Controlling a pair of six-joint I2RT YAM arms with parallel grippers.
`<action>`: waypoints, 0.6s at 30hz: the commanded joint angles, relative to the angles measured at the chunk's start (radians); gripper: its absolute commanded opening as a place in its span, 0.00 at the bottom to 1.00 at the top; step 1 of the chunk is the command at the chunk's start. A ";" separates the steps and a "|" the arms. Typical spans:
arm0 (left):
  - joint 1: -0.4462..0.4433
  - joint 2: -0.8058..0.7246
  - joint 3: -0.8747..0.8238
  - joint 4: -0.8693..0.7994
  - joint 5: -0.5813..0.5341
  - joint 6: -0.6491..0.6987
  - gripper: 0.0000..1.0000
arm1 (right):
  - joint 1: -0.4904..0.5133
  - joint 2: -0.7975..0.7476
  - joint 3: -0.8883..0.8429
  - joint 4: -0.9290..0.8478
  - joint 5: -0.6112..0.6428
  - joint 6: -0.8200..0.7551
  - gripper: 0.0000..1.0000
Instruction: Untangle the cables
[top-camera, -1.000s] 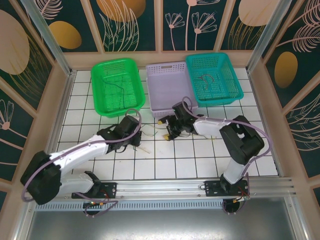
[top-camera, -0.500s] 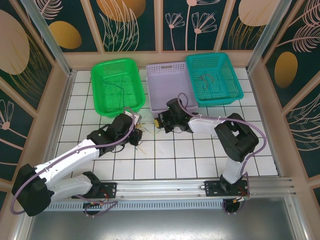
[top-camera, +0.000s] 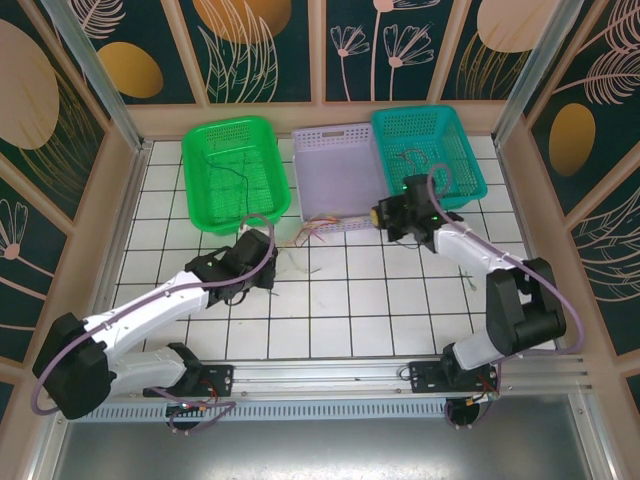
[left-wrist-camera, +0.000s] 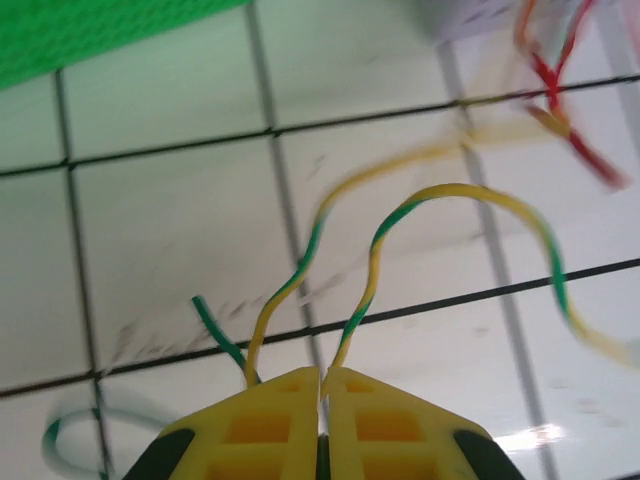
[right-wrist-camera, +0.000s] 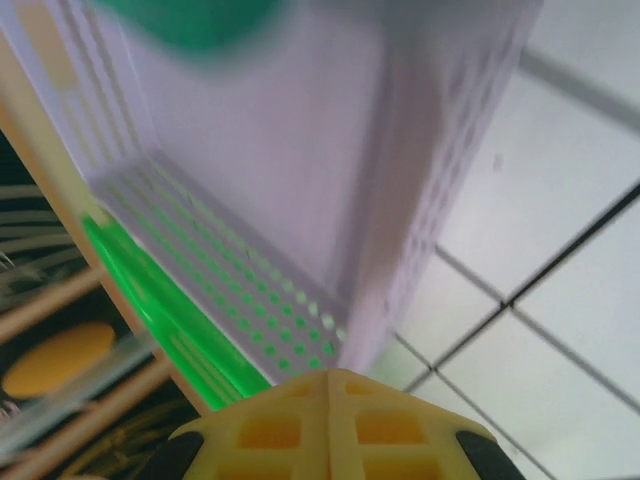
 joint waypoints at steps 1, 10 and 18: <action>0.009 0.058 -0.008 -0.125 -0.095 -0.089 0.00 | -0.050 -0.049 0.053 -0.100 0.037 -0.078 0.00; 0.031 0.066 -0.005 -0.058 -0.089 -0.163 0.00 | -0.047 -0.062 0.164 -0.195 0.038 -0.142 0.00; 0.063 0.063 0.092 0.002 -0.020 -0.184 0.00 | 0.089 -0.080 0.143 -0.197 0.063 -0.110 0.00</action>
